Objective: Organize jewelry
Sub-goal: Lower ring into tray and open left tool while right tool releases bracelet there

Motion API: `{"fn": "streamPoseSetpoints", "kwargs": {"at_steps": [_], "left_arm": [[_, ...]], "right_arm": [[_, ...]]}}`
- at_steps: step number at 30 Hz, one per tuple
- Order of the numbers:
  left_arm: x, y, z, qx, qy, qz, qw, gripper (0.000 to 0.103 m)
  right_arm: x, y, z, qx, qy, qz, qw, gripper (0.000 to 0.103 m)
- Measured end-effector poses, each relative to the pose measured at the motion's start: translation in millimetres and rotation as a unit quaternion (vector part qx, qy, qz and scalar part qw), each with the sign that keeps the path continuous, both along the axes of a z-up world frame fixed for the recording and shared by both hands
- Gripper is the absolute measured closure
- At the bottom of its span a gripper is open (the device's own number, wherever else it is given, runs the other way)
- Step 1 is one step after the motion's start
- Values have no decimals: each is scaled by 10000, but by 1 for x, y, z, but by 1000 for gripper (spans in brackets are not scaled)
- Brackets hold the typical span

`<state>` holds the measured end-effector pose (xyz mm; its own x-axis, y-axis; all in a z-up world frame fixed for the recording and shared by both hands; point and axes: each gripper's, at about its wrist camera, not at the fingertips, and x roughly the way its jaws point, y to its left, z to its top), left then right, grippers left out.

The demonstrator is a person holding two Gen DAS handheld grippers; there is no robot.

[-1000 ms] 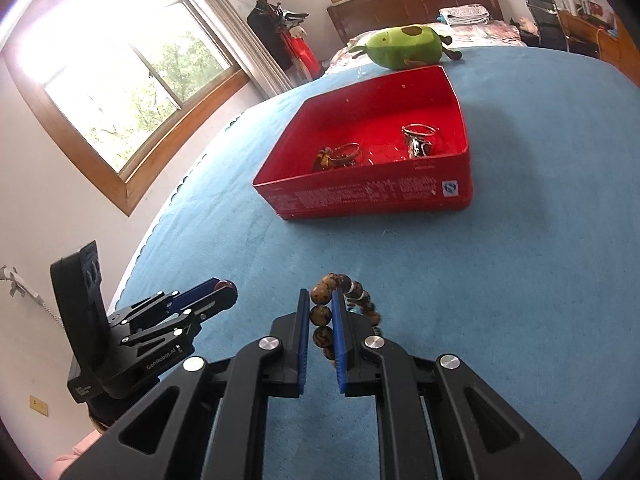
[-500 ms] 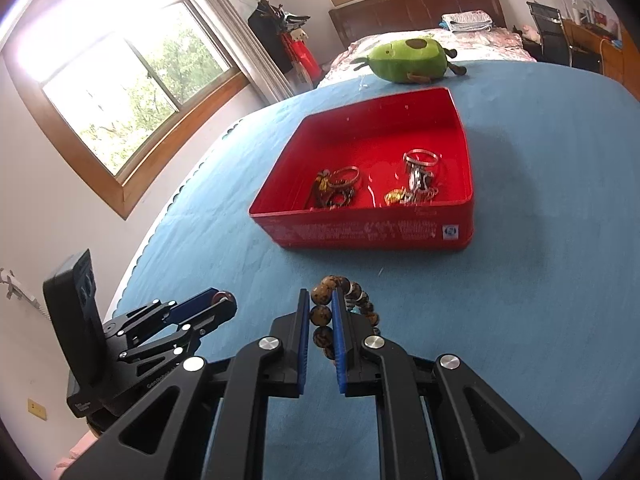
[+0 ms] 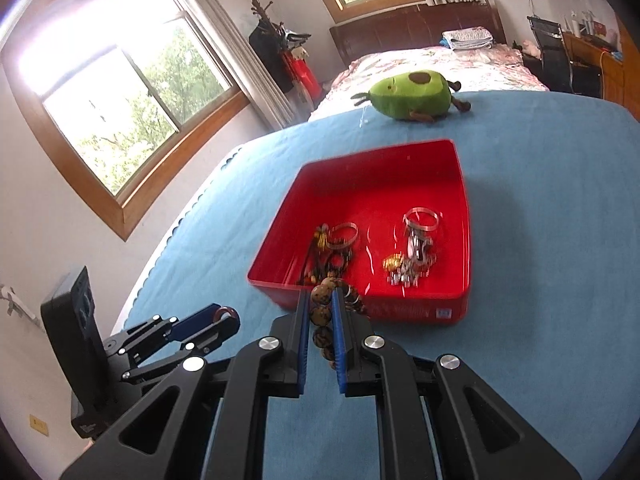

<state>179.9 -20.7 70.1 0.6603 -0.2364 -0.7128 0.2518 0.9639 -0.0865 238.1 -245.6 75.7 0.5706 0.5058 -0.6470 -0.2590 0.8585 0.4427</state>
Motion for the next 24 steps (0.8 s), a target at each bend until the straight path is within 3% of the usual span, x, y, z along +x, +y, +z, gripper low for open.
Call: {"fn": "streamPoseSetpoints", "kwargs": {"at_steps": [13,24], "left_arm": [[63,-10,14,-117,-227,204,9995,76],[118,-18,-4,-128,61,336,9993,76]], "right_arm": [[59,-5,0,37,-168,-261,9995,92],[104,-4,-23,-158,62,-423,9990,92]]}}
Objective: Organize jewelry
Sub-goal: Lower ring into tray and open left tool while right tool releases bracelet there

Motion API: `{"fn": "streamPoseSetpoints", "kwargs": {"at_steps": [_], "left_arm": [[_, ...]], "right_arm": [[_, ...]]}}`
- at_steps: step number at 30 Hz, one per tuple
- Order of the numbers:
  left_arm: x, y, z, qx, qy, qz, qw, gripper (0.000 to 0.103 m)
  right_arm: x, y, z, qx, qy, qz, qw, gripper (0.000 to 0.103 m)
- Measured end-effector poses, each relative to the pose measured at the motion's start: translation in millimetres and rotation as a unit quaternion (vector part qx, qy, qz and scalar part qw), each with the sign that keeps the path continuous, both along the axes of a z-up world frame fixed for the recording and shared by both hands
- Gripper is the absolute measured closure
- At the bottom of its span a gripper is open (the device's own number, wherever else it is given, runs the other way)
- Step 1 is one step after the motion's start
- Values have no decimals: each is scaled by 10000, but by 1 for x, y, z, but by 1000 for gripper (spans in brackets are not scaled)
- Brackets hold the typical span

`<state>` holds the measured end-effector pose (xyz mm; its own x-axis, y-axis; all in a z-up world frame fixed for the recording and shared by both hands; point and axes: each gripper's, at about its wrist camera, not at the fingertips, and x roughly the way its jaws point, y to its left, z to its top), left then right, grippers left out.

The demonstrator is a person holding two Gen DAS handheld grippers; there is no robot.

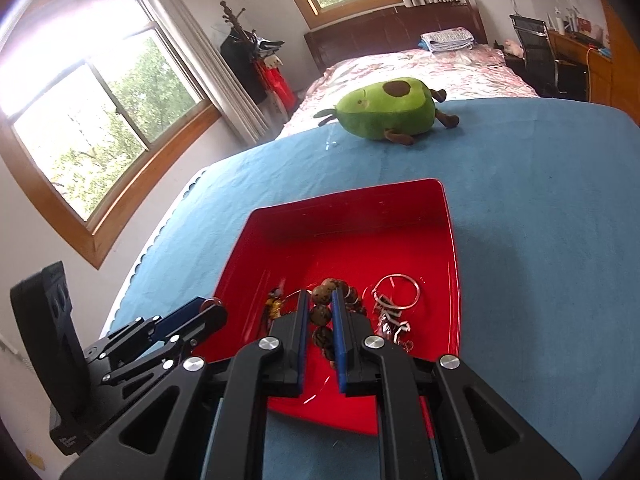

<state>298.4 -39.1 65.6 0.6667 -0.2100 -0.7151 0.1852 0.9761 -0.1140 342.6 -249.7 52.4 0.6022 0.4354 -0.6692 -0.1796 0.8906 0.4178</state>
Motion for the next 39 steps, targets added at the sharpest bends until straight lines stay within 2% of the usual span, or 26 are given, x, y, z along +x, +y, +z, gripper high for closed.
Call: {"fn": "streamPoseSetpoints", "kwargs": {"at_steps": [14,16,17,18,19,20,22,25,31,34,37,39], "left_arm": [[57,-12,-30,90,468,131,9988,76],[63,-14,-34,96,552,128,9983,75],[66,-14,-36,99,602,135,9980,72],[69,-13,-39,68,692,150,9975,64],[70,-12,-41,35,744,185,9971,46],[70,-8,-43,-13,763,254,9968,44],[69,-4,-44,-11,777,303,9965,44],[60,2,-38,-92,720,284,9970,44],[35,10,-28,41,516,249,9983,42],[27,16,-25,74,495,320,9982,34],[19,20,-20,97,428,374,9983,31],[10,23,-16,92,360,364,9986,28]], "right_arm": [[44,12,-30,-206,350,-48,9992,92],[48,16,-34,-254,388,-3,9989,90],[50,19,-35,-325,355,30,9988,83],[51,20,-36,-404,325,26,9987,57],[51,20,-37,-478,299,-36,9984,47],[49,20,-37,-571,209,-152,9980,45],[44,19,-34,-737,104,-191,9970,45],[32,13,-28,-636,15,-248,9977,45],[14,9,-21,-741,-96,-314,9967,45],[5,10,-18,-781,-136,-329,9963,45],[-4,11,-18,-852,-144,-293,9958,44],[-11,10,-19,-907,-105,-279,9954,40]]}}
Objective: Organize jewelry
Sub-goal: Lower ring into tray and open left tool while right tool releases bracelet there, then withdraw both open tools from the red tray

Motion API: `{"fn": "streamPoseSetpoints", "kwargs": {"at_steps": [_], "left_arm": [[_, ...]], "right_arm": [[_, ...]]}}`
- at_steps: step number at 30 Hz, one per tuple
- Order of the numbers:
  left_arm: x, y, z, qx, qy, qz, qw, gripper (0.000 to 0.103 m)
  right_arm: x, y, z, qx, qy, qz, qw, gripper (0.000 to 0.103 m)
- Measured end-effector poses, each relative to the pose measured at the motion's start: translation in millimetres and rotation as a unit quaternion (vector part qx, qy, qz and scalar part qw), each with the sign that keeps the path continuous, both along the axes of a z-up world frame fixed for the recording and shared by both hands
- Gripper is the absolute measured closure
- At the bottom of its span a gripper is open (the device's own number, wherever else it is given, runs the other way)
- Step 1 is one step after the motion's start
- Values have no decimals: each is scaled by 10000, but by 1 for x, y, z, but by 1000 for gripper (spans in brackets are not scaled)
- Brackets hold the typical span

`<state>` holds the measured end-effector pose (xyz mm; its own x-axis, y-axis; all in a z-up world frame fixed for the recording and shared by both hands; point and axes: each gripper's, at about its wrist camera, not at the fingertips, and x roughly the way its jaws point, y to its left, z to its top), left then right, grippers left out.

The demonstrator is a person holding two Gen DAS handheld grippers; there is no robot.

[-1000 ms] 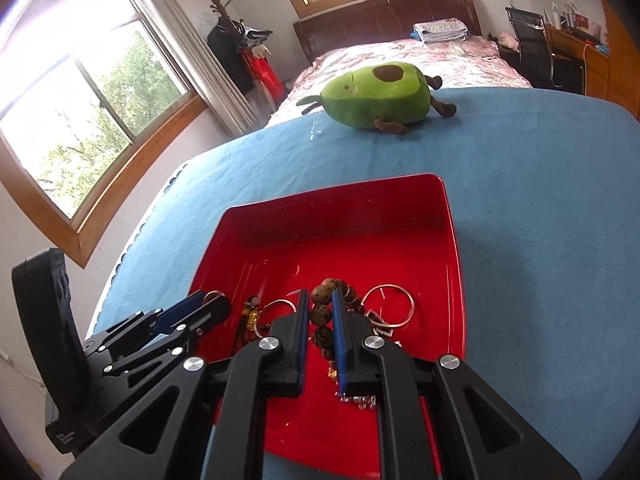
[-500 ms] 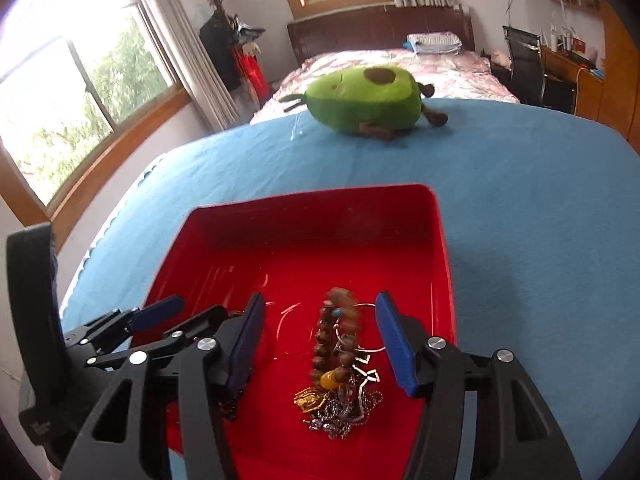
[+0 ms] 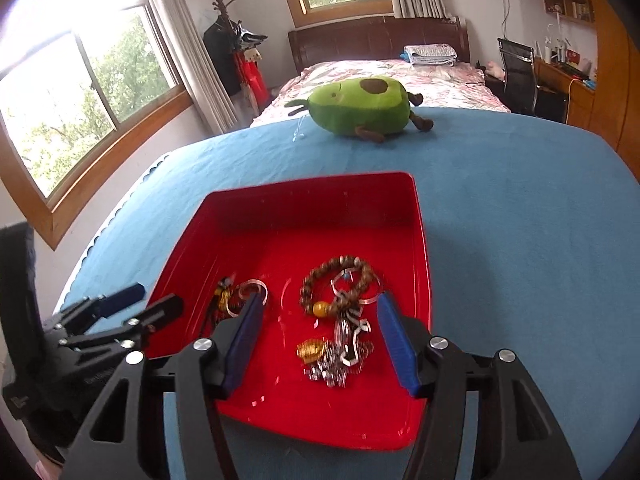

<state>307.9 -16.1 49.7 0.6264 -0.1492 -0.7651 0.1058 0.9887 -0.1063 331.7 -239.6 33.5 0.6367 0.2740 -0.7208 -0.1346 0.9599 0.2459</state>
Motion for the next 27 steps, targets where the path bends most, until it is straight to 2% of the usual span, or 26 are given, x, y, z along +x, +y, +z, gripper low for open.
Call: {"fn": "streamPoseSetpoints", "kwargs": {"at_steps": [2,6,13,15,19,27], "left_arm": [[-9,3,4,11,-65,-9,10000,21],[-27,6,12,99,-229,-19,9997,13],[-56,9,21,224,-374,-22,9990,7],[-64,7,21,280,-392,-57,9988,6],[-76,5,21,469,-470,-53,9978,5],[-88,6,22,400,-503,-43,9979,5]], "right_arm": [[-4,-1,0,-69,-5,-38,10000,35],[-16,-10,0,-126,12,-117,9999,23],[-35,-17,-2,-177,135,-144,9996,13],[-38,-17,0,-199,184,-141,9995,6],[-47,-13,3,-244,243,-117,9993,4],[-62,-3,4,-368,442,-30,9983,4]]}}
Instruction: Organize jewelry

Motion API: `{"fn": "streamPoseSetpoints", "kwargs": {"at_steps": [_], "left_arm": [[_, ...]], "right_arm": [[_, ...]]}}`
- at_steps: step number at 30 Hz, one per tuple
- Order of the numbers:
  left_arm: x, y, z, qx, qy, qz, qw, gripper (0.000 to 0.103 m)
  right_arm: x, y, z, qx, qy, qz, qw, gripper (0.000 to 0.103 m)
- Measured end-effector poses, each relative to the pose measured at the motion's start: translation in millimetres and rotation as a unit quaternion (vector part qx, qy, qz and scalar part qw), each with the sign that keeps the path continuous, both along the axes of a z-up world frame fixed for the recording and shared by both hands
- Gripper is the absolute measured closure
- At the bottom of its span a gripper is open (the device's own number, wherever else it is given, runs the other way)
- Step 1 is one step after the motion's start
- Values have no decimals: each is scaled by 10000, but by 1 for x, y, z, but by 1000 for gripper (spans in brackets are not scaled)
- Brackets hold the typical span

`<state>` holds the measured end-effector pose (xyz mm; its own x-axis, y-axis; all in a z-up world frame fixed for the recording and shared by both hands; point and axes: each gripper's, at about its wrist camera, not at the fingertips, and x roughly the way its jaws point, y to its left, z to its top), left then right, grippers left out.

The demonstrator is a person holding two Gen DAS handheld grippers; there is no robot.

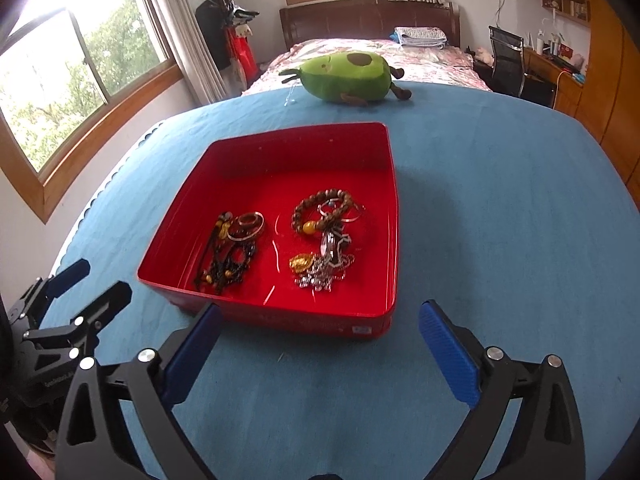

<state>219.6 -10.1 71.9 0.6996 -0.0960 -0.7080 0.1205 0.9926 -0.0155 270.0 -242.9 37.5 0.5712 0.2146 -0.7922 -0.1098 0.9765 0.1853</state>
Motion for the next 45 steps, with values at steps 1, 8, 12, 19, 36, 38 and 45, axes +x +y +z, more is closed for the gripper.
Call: {"fn": "streamPoseSetpoints", "kwargs": {"at_steps": [1,8,12,19,36,38,45], "left_arm": [[0,-1,0,13,7,-20,10000,5],[0,-2,-3,8,68,-47,10000,5],[6,-3,-10,-11,261,-70,9996,5],[21,-2,-27,-31,700,-72,9975,5],[42,1,-38,-101,1071,-26,9942,5],[43,1,-39,-102,1089,-24,9940,5],[43,1,-40,-79,1095,-5,9940,5]], "right_arm": [[-2,1,-1,2,19,11,10000,4],[-1,1,-3,34,88,29,10000,4],[4,3,-9,24,195,20,9998,4],[11,4,-17,37,362,28,9993,4],[20,9,-32,142,730,89,9972,4],[20,9,-33,142,740,98,9971,4],[20,10,-32,161,743,118,9970,4]]}}
